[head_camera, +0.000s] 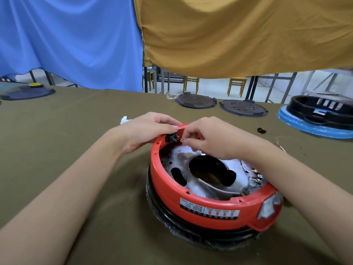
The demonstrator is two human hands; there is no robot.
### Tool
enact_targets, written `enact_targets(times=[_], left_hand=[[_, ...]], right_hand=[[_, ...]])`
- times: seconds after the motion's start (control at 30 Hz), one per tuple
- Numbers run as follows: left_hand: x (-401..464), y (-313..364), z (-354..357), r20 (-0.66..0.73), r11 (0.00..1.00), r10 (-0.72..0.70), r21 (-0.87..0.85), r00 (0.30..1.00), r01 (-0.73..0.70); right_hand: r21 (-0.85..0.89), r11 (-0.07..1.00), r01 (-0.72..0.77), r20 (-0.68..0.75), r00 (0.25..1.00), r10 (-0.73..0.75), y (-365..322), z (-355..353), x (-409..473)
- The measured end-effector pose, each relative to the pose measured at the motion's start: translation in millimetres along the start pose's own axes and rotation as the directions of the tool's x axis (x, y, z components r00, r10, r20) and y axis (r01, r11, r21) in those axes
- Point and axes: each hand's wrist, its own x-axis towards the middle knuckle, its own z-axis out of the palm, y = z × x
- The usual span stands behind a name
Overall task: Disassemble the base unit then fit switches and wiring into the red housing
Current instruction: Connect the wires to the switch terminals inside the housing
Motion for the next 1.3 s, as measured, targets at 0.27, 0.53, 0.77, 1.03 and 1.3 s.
enact_targets(times=[0.27, 0.53, 0.77, 1.03, 1.3], left_hand=[[0, 1, 0, 0.003, 1.000, -0.018, -0.001, 1.000, 0.018], [-6, 6, -16, 0.100, 0.999, -0.039, 0.010, 0.994, 0.038], [-7, 0, -27, 0.111, 0.998, -0.041, -0.051, 0.993, 0.047], [-4, -5, -29, 0.138, 0.993, -0.059, -0.094, 0.989, 0.072], [-3, -9, -30, 0.157, 0.986, -0.057, -0.146, 0.986, 0.080]], right_hand=[[0.009, 1.000, -0.005, -0.014, 1.000, 0.005, 2, 1, 0], [0.017, 1.000, 0.013, -0.065, 0.998, -0.012, -2, 0, -3], [0.012, 1.000, 0.008, -0.074, 0.997, -0.007, -5, 1, -4], [0.005, 1.000, -0.010, -0.083, 0.996, 0.010, -7, 7, 0], [0.040, 0.999, -0.023, -0.180, 0.983, 0.030, -6, 12, 2]])
